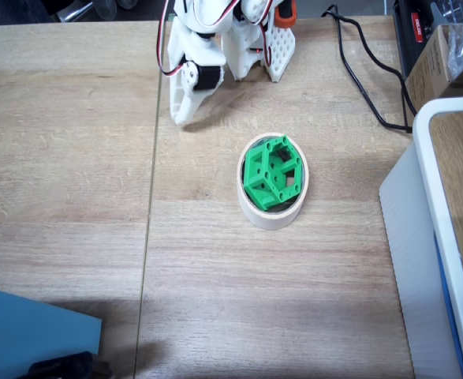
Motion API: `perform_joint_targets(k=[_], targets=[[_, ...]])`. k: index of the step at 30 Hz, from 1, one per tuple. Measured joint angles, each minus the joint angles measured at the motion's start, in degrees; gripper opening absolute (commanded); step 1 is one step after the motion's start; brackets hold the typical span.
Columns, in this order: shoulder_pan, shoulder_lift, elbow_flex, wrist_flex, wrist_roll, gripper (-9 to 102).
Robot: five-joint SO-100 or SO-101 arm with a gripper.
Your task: Grasp a component and put it in the bin.
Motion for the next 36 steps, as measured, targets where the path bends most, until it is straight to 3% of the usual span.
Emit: perform_joint_targets(k=[10, 36], targets=[[0.0, 0.3, 0.0, 9.5, 0.0, 0], [0.0, 0.4, 0.0, 10.5, -0.1, 0]])
